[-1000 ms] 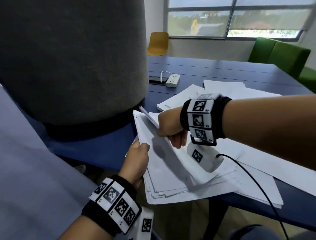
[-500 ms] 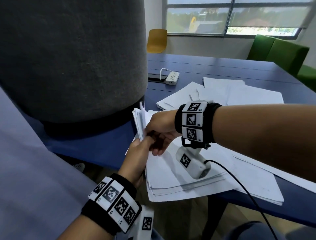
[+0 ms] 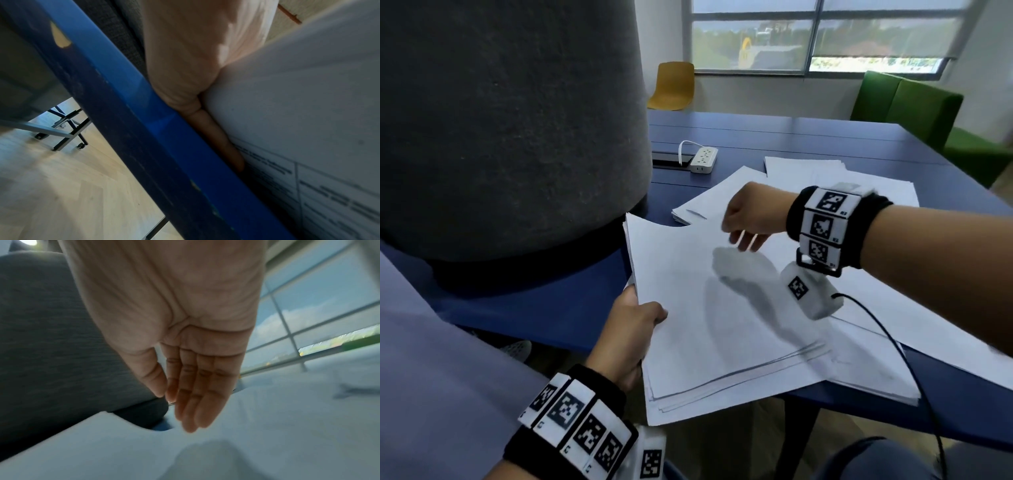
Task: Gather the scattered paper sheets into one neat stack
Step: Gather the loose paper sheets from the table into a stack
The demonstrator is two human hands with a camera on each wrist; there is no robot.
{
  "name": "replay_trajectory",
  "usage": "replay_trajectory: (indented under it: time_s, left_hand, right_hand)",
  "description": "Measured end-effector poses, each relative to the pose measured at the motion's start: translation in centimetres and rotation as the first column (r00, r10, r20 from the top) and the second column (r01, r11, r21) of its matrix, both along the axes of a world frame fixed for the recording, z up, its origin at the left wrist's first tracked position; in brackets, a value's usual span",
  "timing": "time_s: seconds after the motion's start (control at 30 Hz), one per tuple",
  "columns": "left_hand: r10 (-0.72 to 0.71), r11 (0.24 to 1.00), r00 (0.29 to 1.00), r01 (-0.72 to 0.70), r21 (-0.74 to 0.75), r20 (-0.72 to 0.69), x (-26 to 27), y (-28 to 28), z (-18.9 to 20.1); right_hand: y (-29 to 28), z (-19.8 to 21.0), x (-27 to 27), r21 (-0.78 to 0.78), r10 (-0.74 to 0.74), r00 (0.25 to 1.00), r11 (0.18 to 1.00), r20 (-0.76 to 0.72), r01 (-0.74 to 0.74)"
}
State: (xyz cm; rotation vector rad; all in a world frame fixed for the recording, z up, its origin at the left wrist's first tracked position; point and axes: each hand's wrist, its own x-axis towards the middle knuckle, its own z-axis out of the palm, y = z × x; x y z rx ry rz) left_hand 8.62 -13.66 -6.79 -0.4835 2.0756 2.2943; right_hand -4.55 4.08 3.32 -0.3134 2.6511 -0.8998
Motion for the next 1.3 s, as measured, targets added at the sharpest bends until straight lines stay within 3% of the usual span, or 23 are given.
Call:
replay_trajectory:
  time_s: [0.1, 0.23, 0.4, 0.63, 0.9, 1.0, 1.17, 1.3]
  left_hand:
    - [0.025, 1.0, 1.0, -0.025, -0.008, -0.009, -0.1, 0.1, -0.2]
    - [0.026, 1.0, 0.999, -0.026, -0.017, -0.021, -0.2, 0.2, -0.2]
    - [0.017, 1.0, 0.999, -0.018, -0.02, -0.034, 0.0, 0.2, -0.1]
    - [0.019, 0.998, 1.0, -0.02, -0.062, -0.018, 0.0, 0.2, 0.0]
    - [0.024, 0.998, 1.0, -0.023, -0.051, 0.017, 0.0, 0.1, 0.0]
    - [0.027, 0.998, 0.999, -0.026, -0.052, 0.026, 0.1, 0.2, 0.2]
    - [0.037, 0.998, 0.998, -0.034, -0.057, 0.05, 0.1, 0.4, 0.4]
    - [0.047, 0.998, 0.998, -0.044, -0.054, 0.052, 0.0, 0.4, 0.5]
  right_hand:
    - [4.3, -0.5, -2.7, 0.22, -0.069, 0.975, 0.968, -0.212, 0.116]
    - [10.1, -2.0, -6.0, 0.511, -0.033, 0.924, 0.826, -0.381, 0.24]
    - [14.4, -3.4, -8.4, 0.678, -0.075, 0.945, 0.679, -0.319, 0.283]
    - [15.7, -4.7, -10.3, 0.755, -0.079, 0.966, 0.609, -0.247, 0.243]
    - [15.5, -4.7, -11.8, 0.898, 0.123, 0.979, 0.43, -0.159, 0.092]
    - [15.9, -4.7, -12.4, 0.892, 0.167, 0.97, 0.443, -0.179, 0.088]
    - [16.3, -5.1, -13.1, 0.796, 0.19, 0.96, 0.604, -0.206, 0.052]
    - [15.5, -5.6, -13.8, 0.805, 0.257, 0.954, 0.593, -0.157, -0.027]
